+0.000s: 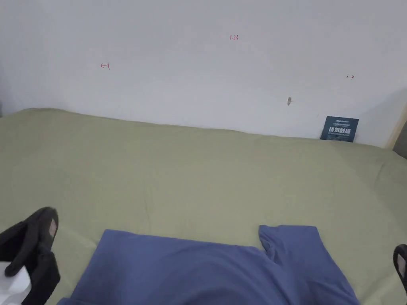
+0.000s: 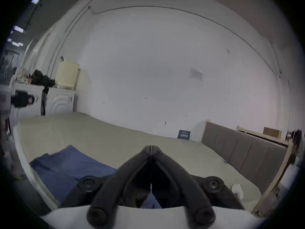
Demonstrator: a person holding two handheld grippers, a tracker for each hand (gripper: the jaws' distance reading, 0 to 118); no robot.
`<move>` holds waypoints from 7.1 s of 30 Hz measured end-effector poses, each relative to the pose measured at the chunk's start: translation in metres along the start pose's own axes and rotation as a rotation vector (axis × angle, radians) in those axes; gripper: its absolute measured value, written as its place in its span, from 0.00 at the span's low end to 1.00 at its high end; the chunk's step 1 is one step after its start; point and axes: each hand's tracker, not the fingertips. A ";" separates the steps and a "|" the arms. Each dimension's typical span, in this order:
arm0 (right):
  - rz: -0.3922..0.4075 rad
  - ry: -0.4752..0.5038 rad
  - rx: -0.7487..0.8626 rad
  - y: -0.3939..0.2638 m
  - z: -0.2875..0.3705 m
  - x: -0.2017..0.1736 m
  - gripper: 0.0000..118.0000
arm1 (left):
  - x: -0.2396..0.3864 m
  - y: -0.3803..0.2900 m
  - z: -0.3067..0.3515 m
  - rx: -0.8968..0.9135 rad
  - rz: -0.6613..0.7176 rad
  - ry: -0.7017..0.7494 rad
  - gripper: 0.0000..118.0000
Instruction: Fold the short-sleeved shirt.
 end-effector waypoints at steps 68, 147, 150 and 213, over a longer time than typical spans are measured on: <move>-0.228 0.310 -0.911 -0.018 -0.194 0.102 0.00 | -0.083 -0.037 -0.171 -0.850 0.019 -0.281 0.05; -0.206 0.086 -0.250 -0.015 0.024 0.000 0.00 | -0.115 -0.162 -0.061 -1.043 0.394 -0.118 0.37; -0.221 0.098 -0.246 -0.017 0.023 -0.002 0.00 | -0.139 -0.158 -0.057 -1.041 0.450 -0.113 0.24; -0.214 0.100 -0.264 -0.008 0.058 0.015 0.00 | 0.152 -0.231 -0.060 -1.024 0.904 -0.754 0.00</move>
